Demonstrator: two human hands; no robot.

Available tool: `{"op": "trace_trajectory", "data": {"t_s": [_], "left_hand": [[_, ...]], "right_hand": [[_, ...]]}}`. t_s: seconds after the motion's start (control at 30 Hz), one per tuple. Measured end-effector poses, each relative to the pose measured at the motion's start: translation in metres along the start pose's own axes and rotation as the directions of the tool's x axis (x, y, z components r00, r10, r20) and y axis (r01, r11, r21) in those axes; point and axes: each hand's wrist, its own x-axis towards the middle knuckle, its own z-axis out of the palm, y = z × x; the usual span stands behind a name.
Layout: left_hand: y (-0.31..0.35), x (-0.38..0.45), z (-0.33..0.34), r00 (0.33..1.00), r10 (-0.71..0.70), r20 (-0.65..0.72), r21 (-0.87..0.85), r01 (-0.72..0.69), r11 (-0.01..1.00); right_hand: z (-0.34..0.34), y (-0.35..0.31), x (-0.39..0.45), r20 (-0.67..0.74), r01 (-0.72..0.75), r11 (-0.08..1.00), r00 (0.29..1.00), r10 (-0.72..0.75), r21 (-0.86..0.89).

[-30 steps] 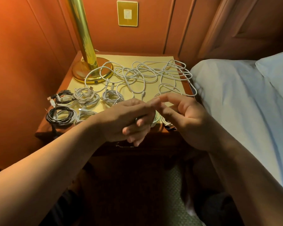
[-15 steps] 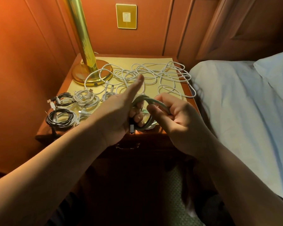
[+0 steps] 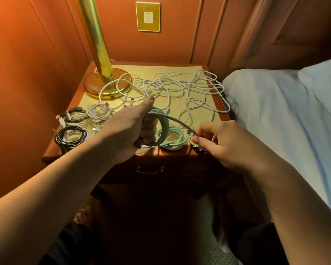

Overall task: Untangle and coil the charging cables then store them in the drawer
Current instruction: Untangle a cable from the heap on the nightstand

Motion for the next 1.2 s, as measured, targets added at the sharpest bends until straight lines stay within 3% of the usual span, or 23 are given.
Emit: {"op": "trace_trajectory", "data": {"t_s": [0.07,0.13,0.23,0.3,0.67,0.93,1.1,1.13,1.2], "left_hand": [[-0.001,0.002,-0.001,1.0,-0.014,-0.007,-0.032,0.013,0.999],[-0.001,0.003,0.0,0.999,-0.032,0.001,-0.067,0.032,0.997],[-0.002,0.005,0.002,0.998,-0.061,0.017,-0.107,0.063,0.992],[-0.003,0.006,0.005,0.996,-0.08,0.034,-0.124,0.084,0.989],[-0.004,0.002,0.012,0.991,-0.094,0.092,-0.157,0.107,0.982],[-0.01,0.002,0.014,0.994,-0.1,0.045,-0.123,0.104,0.987],[-0.008,0.002,0.013,0.998,-0.063,0.006,-0.094,0.063,0.994],[-0.008,0.002,0.012,0.998,-0.058,0.005,-0.07,0.058,0.996],[-0.008,0.001,0.013,0.999,-0.032,0.006,-0.001,0.032,0.999]], "right_hand": [[0.001,0.001,0.001,-0.047,0.008,0.998,0.999,-0.005,0.059],[0.001,0.003,0.005,-0.078,0.023,0.965,0.997,-0.002,0.262],[0.0,0.001,0.007,0.065,-0.012,0.772,0.997,-0.038,0.636],[0.004,-0.002,0.009,0.083,-0.011,0.694,0.994,-0.07,0.72],[0.014,-0.01,0.012,0.01,0.014,0.542,0.999,-0.042,0.84],[0.032,-0.025,0.015,0.181,-0.125,0.465,0.98,-0.078,0.877],[0.038,-0.034,0.012,0.267,-0.248,0.29,0.963,-0.028,0.924],[0.038,-0.034,0.011,0.277,-0.254,0.285,0.96,-0.046,0.924],[0.036,-0.036,0.009,0.291,-0.243,0.386,0.954,-0.07,0.89]]}}
